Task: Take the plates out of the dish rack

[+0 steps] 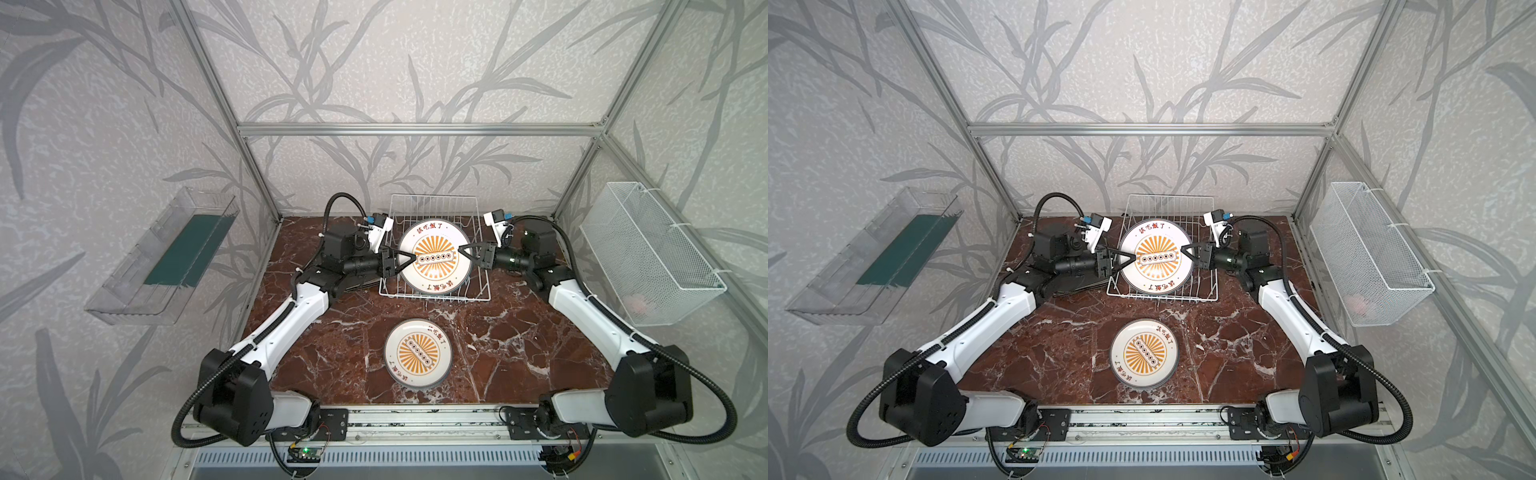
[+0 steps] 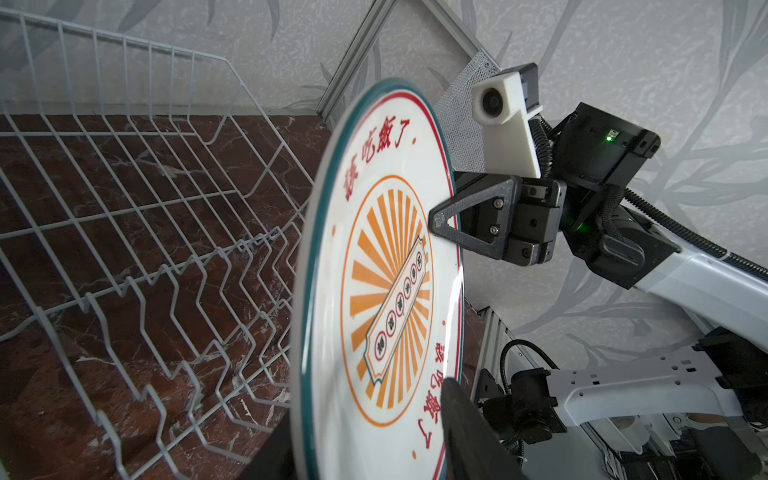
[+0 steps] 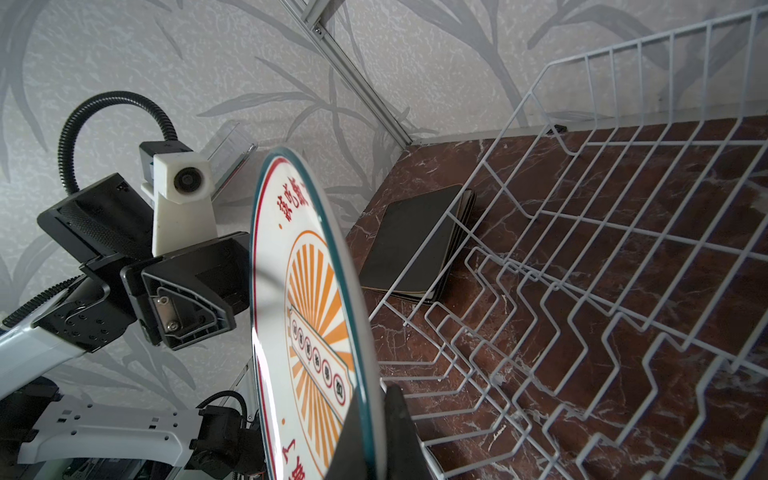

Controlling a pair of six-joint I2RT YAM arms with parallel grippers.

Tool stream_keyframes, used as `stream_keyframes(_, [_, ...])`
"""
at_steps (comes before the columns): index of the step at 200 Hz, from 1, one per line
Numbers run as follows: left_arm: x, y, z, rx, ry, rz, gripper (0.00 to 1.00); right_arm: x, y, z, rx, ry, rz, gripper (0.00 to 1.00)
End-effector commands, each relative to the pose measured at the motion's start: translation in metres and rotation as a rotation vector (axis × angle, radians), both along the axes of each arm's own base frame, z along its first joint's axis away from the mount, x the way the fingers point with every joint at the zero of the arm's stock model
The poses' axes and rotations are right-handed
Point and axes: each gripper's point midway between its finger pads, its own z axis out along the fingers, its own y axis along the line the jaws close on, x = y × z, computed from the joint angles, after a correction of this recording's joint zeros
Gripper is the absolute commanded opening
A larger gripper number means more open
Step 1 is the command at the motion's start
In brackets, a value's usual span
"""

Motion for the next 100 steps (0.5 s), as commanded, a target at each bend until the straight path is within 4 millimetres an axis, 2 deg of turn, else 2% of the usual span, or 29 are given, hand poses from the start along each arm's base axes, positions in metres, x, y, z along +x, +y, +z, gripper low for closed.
stream_keyframes(1, [-0.010,-0.005,0.010,-0.037,-0.011,-0.053,0.41,-0.007,0.008,0.018,0.021,-0.104,0.059,0.00])
stream_keyframes(43, [-0.013,-0.004,0.002,-0.017,0.018,-0.050,0.32,-0.011,0.012,0.016,0.013,-0.121,0.083,0.00])
stream_keyframes(85, [-0.020,-0.004,0.003,-0.016,0.023,-0.071,0.23,-0.013,0.015,0.018,0.017,-0.130,0.112,0.02])
stream_keyframes(100, [-0.020,-0.004,0.002,-0.012,0.029,-0.072,0.16,-0.013,0.015,0.019,0.012,-0.138,0.114,0.03])
